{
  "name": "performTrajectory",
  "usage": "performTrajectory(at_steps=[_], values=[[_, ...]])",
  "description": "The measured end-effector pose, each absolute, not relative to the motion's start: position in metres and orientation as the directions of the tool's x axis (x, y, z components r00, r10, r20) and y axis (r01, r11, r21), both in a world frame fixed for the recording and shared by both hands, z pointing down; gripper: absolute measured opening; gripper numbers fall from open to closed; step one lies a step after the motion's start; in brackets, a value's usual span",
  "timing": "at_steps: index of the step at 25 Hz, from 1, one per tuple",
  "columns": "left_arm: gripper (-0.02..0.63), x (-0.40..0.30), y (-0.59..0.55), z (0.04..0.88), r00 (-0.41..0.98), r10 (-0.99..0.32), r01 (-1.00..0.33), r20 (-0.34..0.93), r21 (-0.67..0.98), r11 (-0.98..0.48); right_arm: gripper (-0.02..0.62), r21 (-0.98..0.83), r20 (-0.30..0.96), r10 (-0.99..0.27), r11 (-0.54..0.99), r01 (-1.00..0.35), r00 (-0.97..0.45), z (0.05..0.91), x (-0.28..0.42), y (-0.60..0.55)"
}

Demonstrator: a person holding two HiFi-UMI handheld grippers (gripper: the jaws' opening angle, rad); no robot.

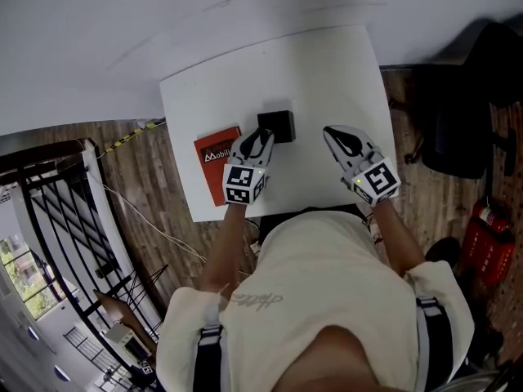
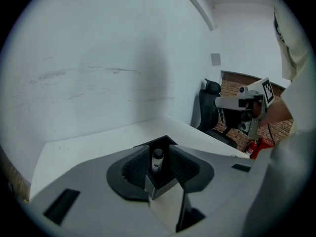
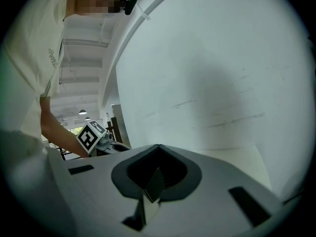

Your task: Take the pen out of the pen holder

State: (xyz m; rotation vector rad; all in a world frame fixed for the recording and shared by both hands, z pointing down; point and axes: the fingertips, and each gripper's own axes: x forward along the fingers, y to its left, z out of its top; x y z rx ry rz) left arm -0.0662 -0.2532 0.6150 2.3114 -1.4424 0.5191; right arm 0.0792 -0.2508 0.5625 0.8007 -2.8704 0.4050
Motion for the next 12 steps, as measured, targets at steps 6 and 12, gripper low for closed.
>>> performTrajectory(at_steps=[6,12], values=[[0.13,-0.065,-0.262,0.625,0.387,-0.768,-0.913,0.511,0.097,-0.395,0.008,-0.23,0.2,-0.476,0.827,-0.513,-0.856,0.567,0.083,-0.262],[0.1,-0.063,-0.261,0.634,0.366,-0.758,-0.917,0.54,0.072,-0.391,0.008,-0.231,0.206,-0.489,0.817,-0.528,-0.848,0.571,0.093,-0.269]])
